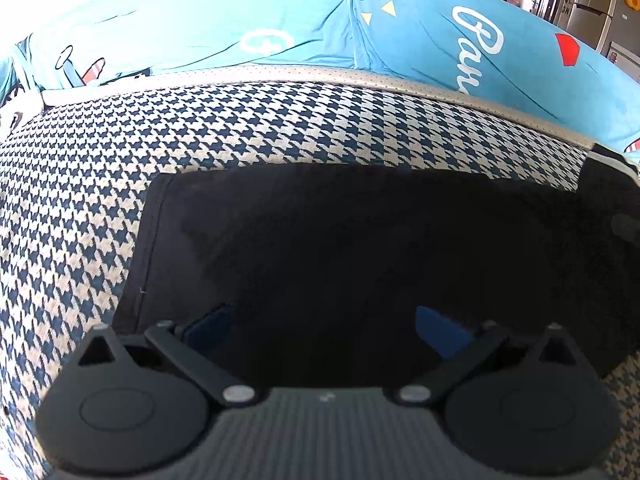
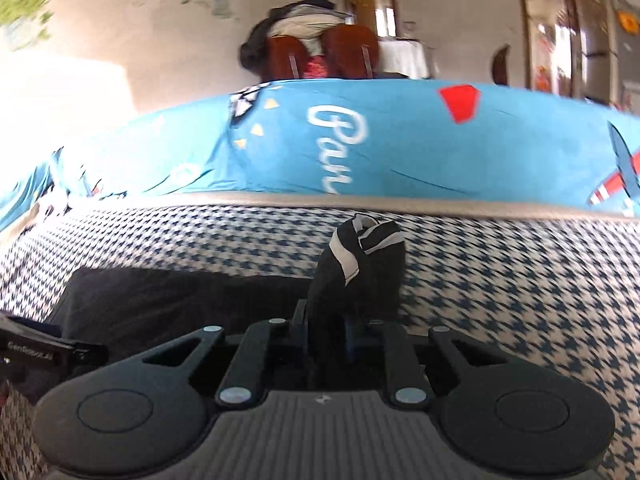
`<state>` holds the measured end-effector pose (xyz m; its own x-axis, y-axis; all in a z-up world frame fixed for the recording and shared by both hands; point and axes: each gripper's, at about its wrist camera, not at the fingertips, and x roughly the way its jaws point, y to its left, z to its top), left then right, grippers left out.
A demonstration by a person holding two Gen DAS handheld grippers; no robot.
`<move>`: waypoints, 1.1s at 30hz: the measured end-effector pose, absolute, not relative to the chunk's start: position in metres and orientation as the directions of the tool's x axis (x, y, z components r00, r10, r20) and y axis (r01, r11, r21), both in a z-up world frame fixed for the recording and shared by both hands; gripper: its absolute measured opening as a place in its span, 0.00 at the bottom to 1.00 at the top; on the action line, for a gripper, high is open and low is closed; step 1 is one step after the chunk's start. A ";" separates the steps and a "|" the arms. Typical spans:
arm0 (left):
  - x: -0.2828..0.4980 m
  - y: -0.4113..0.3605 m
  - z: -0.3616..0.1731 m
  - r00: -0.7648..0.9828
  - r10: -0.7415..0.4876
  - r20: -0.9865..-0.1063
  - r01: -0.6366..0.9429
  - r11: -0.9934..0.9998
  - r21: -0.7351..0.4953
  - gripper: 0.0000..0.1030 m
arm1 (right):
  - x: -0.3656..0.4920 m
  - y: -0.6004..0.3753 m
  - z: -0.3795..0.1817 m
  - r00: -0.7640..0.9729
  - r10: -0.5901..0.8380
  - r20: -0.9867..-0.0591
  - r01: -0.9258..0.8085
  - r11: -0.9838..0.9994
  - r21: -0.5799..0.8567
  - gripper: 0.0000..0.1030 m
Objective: Fold clothes
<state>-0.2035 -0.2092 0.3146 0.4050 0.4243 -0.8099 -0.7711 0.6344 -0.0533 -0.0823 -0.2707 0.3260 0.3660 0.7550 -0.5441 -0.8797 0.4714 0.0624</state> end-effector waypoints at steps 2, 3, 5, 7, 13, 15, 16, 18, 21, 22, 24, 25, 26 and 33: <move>-0.205 -0.208 0.315 0.405 0.425 -0.810 -0.774 0.631 -0.056 1.00 | -0.093 -0.259 0.322 0.347 0.756 -0.554 -0.895 0.444 0.046 0.17; -0.205 -0.207 0.315 0.405 0.424 -0.810 -0.775 0.630 -0.058 1.00 | -0.097 -0.253 0.319 0.338 0.754 -0.564 -0.899 0.436 0.043 0.19; -0.206 -0.206 0.315 0.405 0.421 -0.811 -0.776 0.627 -0.062 1.00 | -0.104 -0.244 0.311 0.310 0.742 -0.594 -0.903 0.425 0.060 0.28; -0.207 -0.205 0.316 0.403 0.422 -0.812 -0.778 0.625 -0.061 1.00 | -0.106 -0.237 0.303 0.244 0.740 -0.627 -0.908 0.401 0.119 0.37; -0.213 -0.200 0.317 0.400 0.431 -0.809 -0.788 0.612 -0.063 1.00 | -0.110 -0.238 0.320 0.141 0.796 -0.589 -0.927 0.315 0.203 0.60; -0.215 -0.198 0.317 0.397 0.432 -0.810 -0.792 0.607 -0.065 1.00 | -0.105 -0.246 0.332 0.184 0.810 -0.557 -0.923 0.337 0.186 0.68; -0.216 -0.198 0.316 0.397 0.429 -0.811 -0.793 0.606 -0.067 1.00 | -0.102 -0.250 0.338 0.208 0.816 -0.540 -0.919 0.352 0.177 0.74; -0.216 -0.197 0.316 0.396 0.424 -0.815 -0.793 0.605 -0.071 1.00 | -0.094 -0.258 0.343 0.289 0.807 -0.515 -0.900 0.412 0.140 0.89; -0.216 -0.198 0.315 0.395 0.423 -0.816 -0.791 0.608 -0.067 1.00 | -0.081 -0.262 0.342 0.345 0.779 -0.523 -0.879 0.463 0.111 0.89; -0.216 -0.198 0.314 0.394 0.424 -0.816 -0.790 0.609 -0.066 1.00 | -0.077 -0.263 0.341 0.361 0.768 -0.529 -0.871 0.480 0.103 0.89; -0.215 -0.199 0.314 0.393 0.423 -0.816 -0.789 0.612 -0.063 1.00 | -0.074 -0.264 0.335 0.386 0.742 -0.548 -0.857 0.509 0.086 0.89; -0.215 -0.199 0.313 0.392 0.423 -0.817 -0.788 0.612 -0.062 1.00 | -0.073 -0.264 0.332 0.397 0.729 -0.558 -0.849 0.522 0.077 0.89; -0.215 -0.199 0.313 0.392 0.422 -0.818 -0.788 0.613 -0.061 1.00 | -0.073 -0.263 0.329 0.413 0.712 -0.567 -0.843 0.534 0.057 0.89; -0.214 -0.198 0.311 0.387 0.419 -0.822 -0.789 0.612 -0.060 1.00 | -0.082 -0.257 0.312 0.448 0.656 -0.607 -0.841 0.539 -0.039 0.89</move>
<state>-0.2136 -0.1983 0.3110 0.3868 0.4188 -0.8216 -0.7889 0.6116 -0.0597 -0.0818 -0.2565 0.3117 0.4485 0.6558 -0.6073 -0.8412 0.5393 -0.0389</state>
